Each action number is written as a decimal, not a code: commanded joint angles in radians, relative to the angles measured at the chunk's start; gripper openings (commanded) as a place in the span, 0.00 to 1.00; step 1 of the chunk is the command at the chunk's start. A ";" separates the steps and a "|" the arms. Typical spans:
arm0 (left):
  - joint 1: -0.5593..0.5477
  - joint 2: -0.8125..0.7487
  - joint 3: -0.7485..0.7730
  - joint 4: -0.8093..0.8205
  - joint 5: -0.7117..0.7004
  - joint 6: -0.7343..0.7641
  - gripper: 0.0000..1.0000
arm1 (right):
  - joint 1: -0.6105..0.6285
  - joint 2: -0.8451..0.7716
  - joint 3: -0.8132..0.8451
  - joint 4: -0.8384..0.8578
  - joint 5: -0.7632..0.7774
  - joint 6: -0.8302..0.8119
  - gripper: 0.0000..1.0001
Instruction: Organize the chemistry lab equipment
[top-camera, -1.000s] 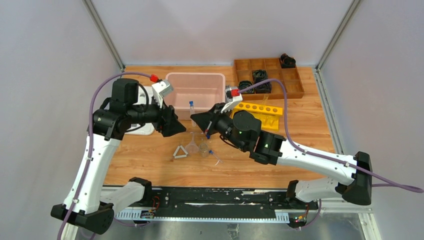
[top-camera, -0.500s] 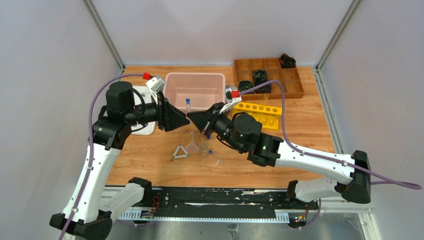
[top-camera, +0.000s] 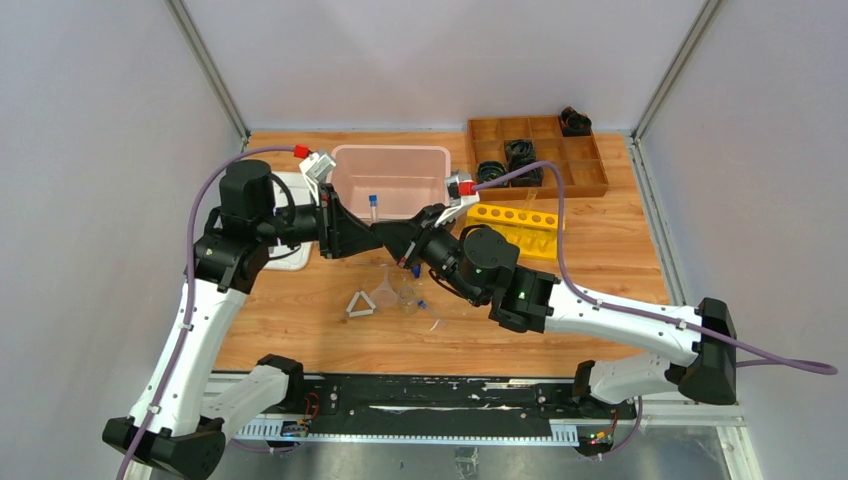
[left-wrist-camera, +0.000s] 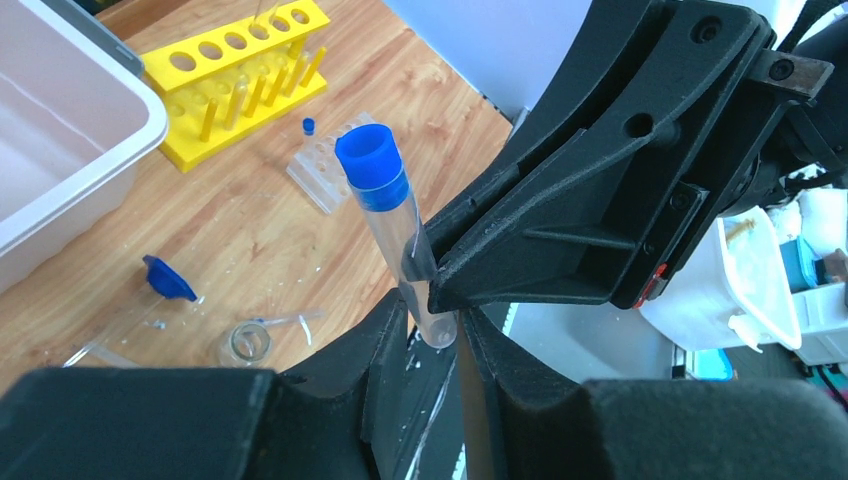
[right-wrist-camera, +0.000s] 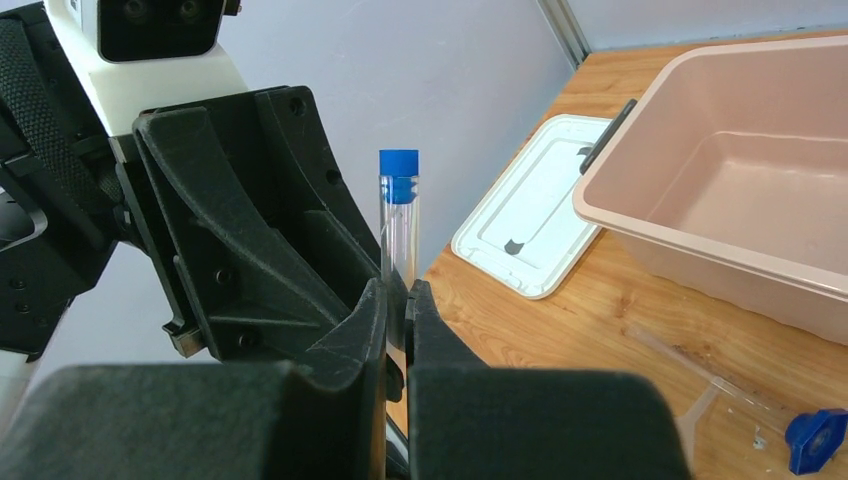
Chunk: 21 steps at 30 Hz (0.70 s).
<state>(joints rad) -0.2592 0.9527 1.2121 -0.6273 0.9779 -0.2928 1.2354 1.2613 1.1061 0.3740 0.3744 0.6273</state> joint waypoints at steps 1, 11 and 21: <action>-0.005 0.001 -0.025 0.024 0.035 -0.030 0.29 | 0.027 0.011 0.049 0.081 0.022 -0.020 0.00; -0.005 -0.001 -0.029 0.043 0.051 -0.049 0.22 | 0.037 0.029 0.063 0.087 0.020 -0.050 0.00; -0.005 0.018 0.033 -0.129 -0.030 0.161 0.00 | 0.036 0.029 0.090 -0.026 0.053 -0.075 0.35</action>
<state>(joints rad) -0.2588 0.9585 1.1900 -0.6556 0.9932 -0.2729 1.2556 1.2888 1.1278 0.3897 0.3946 0.5682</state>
